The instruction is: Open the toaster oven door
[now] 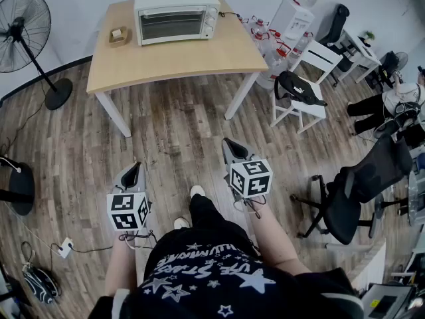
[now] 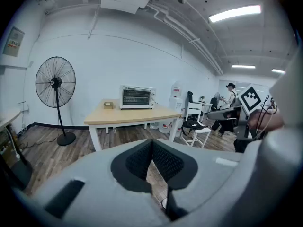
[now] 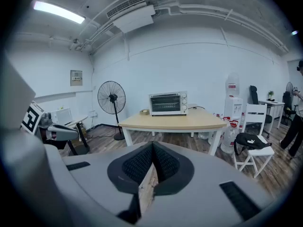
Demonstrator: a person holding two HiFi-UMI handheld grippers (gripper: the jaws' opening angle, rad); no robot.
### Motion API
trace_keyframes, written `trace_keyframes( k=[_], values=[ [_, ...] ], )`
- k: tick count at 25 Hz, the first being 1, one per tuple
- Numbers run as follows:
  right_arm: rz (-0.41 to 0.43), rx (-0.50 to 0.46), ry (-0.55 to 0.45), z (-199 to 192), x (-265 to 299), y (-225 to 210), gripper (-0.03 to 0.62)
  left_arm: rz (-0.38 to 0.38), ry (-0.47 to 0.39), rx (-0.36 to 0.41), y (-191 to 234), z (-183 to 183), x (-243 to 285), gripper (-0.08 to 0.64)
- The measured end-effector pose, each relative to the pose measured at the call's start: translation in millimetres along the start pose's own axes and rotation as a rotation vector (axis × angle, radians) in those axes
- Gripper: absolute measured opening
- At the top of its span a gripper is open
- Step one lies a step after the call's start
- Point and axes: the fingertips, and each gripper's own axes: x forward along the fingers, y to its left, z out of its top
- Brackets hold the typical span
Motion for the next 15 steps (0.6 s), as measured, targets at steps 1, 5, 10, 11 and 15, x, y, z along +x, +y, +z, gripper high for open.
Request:
trace_keyframes(
  k=[1, 5, 10, 11, 15],
  values=[
    [0.002, -0.002, 0.0, 0, 0, 0, 0.003, 0.002, -0.003, 0.005, 0, 2, -1, 0.02],
    [0.007, -0.007, -0.003, 2, 1, -2, 0.002, 0.008, -0.016, 0.007, 0, 8, 0, 0.02],
    [0.014, -0.023, -0.005, 9, 4, -4, 0.003, 0.008, -0.014, 0.006, -4, 7, 4, 0.02],
    [0.015, -0.025, -0.004, 9, 3, -3, 0.003, 0.009, -0.012, 0.003, -4, 5, 3, 0.02],
    [0.022, -0.021, 0.006, 0, 2, 3, 0.003, 0.004, -0.009, -0.016, -4, -5, -1, 0.02]
  ],
)
